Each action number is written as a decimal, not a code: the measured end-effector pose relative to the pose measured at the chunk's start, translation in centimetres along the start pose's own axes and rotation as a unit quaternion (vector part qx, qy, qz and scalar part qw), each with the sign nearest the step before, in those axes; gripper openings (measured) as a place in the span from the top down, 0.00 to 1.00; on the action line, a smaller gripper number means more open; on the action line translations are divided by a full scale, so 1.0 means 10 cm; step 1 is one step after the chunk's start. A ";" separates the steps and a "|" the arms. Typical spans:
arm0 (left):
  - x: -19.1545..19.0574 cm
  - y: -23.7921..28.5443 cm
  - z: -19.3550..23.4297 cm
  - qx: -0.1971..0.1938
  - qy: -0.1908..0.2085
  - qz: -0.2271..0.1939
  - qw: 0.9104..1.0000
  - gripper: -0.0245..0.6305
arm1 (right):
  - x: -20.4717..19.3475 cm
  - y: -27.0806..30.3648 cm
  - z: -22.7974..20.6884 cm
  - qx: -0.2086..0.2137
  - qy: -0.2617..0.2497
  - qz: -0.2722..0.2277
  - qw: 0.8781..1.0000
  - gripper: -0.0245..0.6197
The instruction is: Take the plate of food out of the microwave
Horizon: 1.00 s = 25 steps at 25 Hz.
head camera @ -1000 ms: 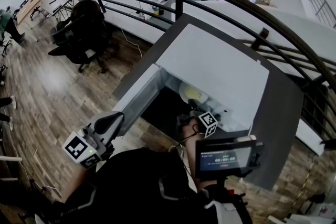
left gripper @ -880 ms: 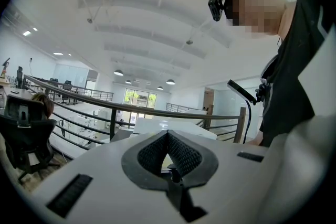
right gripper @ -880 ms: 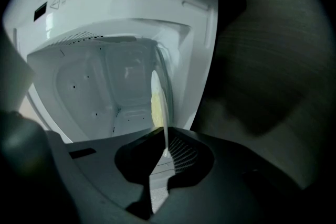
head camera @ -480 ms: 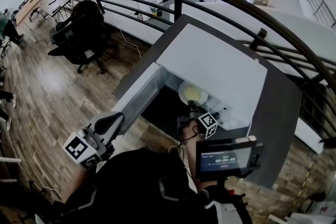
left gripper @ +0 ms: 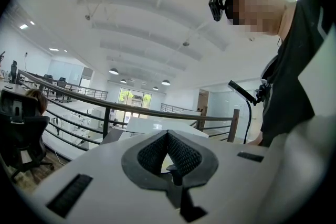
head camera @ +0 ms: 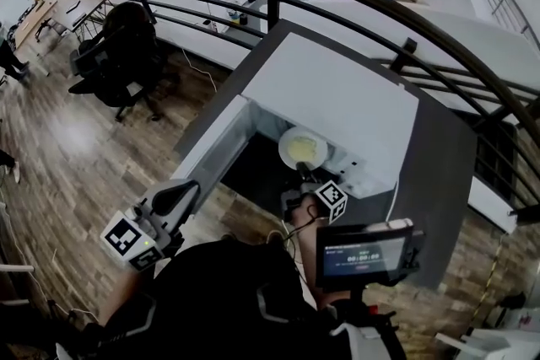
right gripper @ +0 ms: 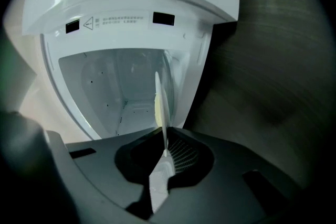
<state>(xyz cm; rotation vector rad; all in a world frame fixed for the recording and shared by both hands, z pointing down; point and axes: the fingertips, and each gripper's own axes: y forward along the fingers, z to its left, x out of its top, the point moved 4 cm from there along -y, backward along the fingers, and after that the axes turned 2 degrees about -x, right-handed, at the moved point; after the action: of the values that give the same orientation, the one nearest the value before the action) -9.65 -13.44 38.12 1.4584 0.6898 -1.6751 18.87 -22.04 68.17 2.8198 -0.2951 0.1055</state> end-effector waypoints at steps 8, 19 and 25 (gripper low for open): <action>-0.02 0.05 -0.05 -0.028 -0.002 -0.001 1.000 0.96 | -0.14 -0.23 0.11 0.014 0.001 0.019 1.000 0.93; -0.09 0.14 -0.09 -0.068 -0.012 0.005 0.998 0.96 | -0.43 -0.61 0.47 0.050 0.000 0.044 0.998 0.93; -0.07 0.18 -0.11 -0.086 -0.014 0.002 0.996 0.96 | -0.56 -0.82 0.61 0.058 0.006 0.050 0.997 0.93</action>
<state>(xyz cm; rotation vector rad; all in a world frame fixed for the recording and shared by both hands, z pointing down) -7.59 -13.37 38.78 1.3131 0.7951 -1.5893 15.39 -15.22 59.37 2.9170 -0.4422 0.1653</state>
